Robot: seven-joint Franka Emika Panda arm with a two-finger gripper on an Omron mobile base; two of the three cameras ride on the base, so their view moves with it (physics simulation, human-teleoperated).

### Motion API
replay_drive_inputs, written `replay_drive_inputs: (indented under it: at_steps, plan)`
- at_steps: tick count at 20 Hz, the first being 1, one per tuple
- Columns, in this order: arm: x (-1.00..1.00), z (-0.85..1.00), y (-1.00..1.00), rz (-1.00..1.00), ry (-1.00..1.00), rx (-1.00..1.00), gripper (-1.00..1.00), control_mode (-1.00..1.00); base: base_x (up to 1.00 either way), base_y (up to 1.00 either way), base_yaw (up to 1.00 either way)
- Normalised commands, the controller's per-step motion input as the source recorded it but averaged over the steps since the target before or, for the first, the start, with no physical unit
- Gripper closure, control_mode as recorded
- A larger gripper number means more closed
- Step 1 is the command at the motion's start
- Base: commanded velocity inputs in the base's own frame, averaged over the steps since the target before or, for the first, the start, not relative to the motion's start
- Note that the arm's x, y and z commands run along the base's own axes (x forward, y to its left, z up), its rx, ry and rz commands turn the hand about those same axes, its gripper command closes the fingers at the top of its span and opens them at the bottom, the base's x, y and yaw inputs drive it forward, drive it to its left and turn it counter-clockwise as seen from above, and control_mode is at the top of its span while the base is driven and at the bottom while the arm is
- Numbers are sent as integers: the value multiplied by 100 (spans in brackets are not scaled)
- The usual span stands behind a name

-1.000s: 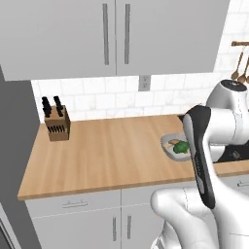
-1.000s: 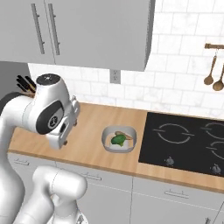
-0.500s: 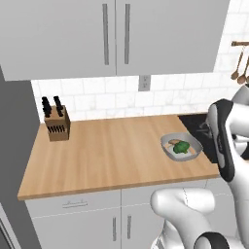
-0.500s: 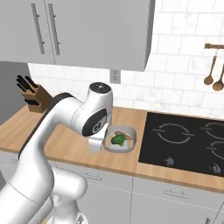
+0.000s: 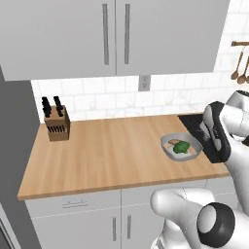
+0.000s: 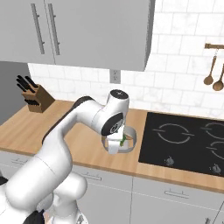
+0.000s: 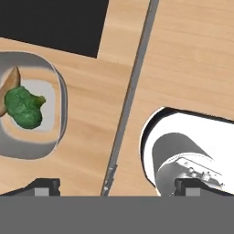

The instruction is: Take the meat container that has the shrimp and place it on the second highest rack of the freezer. Then take the vegetable container that has the broccoli and sweet potato and place it on the highest rack of the freezer.

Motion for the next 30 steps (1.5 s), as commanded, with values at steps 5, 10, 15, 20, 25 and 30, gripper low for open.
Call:
replay_drive_inputs:
  at_steps: [5,10,15,20,25,30]
  plan:
    - [43,-71,0,1,7,-4,-100,-100,0,0,0]
    - [30,-66,1,2,0,-2,-100,-100,0,0,0]
    - [33,-39,1,1,0,-2,-100,-100,0,0,0]
    - [41,-40,3,0,0,-3,-100,-100,0,0,0]
    - [40,-37,0,0,0,0,-100,-100,0,0,0]
    - [20,-31,-2,0,0,0,-100,-100,0,0,0]
